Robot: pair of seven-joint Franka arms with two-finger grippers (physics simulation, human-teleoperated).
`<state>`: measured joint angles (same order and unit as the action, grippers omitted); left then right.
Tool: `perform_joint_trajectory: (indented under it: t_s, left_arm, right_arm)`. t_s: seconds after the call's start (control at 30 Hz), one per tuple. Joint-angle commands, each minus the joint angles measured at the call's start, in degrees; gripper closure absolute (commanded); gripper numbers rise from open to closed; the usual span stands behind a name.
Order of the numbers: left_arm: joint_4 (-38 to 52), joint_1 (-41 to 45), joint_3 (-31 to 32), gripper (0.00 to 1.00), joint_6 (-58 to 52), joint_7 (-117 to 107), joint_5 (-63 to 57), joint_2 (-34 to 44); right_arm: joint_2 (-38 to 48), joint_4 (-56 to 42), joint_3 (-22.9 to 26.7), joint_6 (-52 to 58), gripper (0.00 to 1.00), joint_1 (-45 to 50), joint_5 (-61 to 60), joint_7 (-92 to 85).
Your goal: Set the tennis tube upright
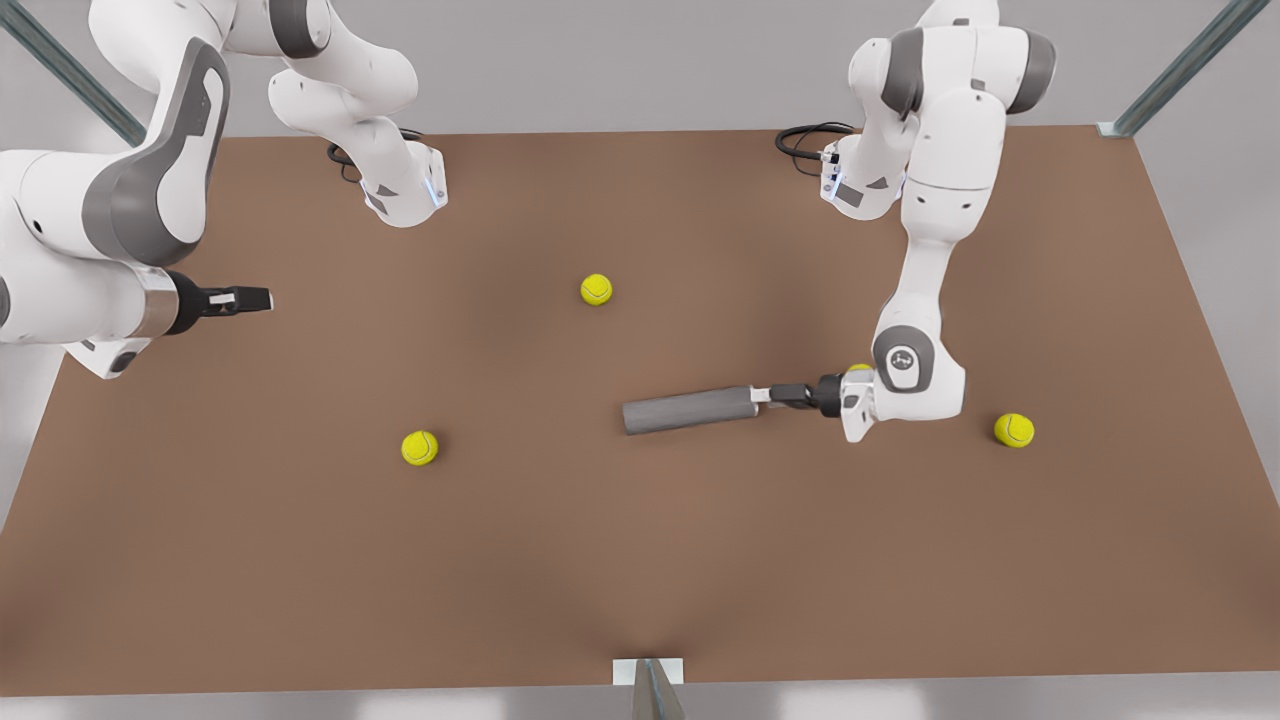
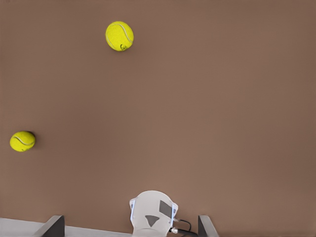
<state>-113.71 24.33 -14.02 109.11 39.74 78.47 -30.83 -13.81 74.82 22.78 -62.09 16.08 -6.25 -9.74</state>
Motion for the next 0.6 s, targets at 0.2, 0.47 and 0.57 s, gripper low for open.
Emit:
perform_joint_trajectory:
  t_s: [0.2, 0.47, 0.57]
  left_arm:
    - [-0.64, 1.24, 0.05, 0.0, 2.42, 34.61, 0.28, -0.46]
    - [-2.83, 1.94, -0.04, 0.0, 2.42, 34.61, 0.2, -0.37]
    - [-2.83, 2.03, -0.04, 0.0, 2.51, 34.44, 0.2, -0.46]
  right_arm:
    - [-0.08, -0.02, 0.07, -0.05, 0.0, 0.01, -0.08, 1.65]
    - [-0.34, -0.02, 0.07, -0.05, 0.0, 0.18, -0.08, 1.65]
    - [-0.52, -0.02, 0.07, -0.05, 0.0, 0.18, -0.08, 1.65]
